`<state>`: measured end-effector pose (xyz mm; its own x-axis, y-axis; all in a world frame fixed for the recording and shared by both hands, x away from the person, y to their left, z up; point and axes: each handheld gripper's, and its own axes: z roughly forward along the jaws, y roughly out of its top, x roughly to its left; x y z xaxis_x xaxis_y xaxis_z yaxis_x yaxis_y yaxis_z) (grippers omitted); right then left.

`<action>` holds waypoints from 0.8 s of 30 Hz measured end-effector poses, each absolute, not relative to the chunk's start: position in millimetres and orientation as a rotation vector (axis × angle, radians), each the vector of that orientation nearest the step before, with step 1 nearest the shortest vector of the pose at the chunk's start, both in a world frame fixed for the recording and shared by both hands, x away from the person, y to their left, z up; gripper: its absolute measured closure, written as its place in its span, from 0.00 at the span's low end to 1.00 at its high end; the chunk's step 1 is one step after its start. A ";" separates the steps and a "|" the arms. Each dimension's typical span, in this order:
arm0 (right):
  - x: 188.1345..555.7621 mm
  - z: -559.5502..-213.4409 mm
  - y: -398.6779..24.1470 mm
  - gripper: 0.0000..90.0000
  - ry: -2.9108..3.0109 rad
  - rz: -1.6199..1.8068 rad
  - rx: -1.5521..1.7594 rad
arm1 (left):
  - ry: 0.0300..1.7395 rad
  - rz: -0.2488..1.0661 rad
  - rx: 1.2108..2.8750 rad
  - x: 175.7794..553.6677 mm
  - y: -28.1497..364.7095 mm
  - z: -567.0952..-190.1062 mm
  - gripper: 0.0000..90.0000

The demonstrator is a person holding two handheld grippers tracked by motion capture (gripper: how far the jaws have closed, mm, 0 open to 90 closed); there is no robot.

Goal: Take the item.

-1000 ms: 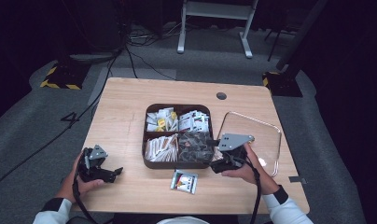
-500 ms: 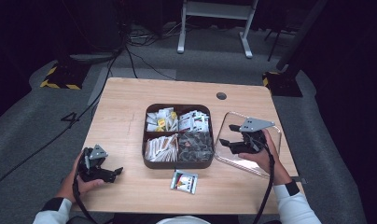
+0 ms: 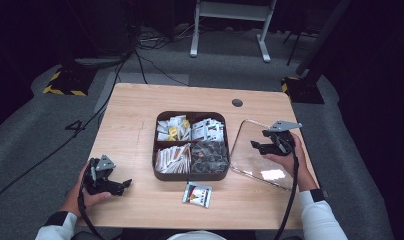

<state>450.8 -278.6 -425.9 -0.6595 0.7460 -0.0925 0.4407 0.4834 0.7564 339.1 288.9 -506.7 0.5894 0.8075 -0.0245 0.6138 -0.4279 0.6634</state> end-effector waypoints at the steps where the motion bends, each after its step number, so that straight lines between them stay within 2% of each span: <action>1: 452.7 -428.3 -282.4 0.37 2.320 1.003 1.002 | 1.122 0.395 2.184 339.2 288.9 -506.7 0.00; 11: 465.7 -455.8 -311.3 0.38 2.311 0.921 1.144 | 1.124 0.397 2.181 339.2 288.7 -506.7 0.00; 24: 472.5 -476.3 -325.5 0.49 2.369 0.914 1.239 | 1.125 0.398 2.181 339.1 288.6 -506.8 0.00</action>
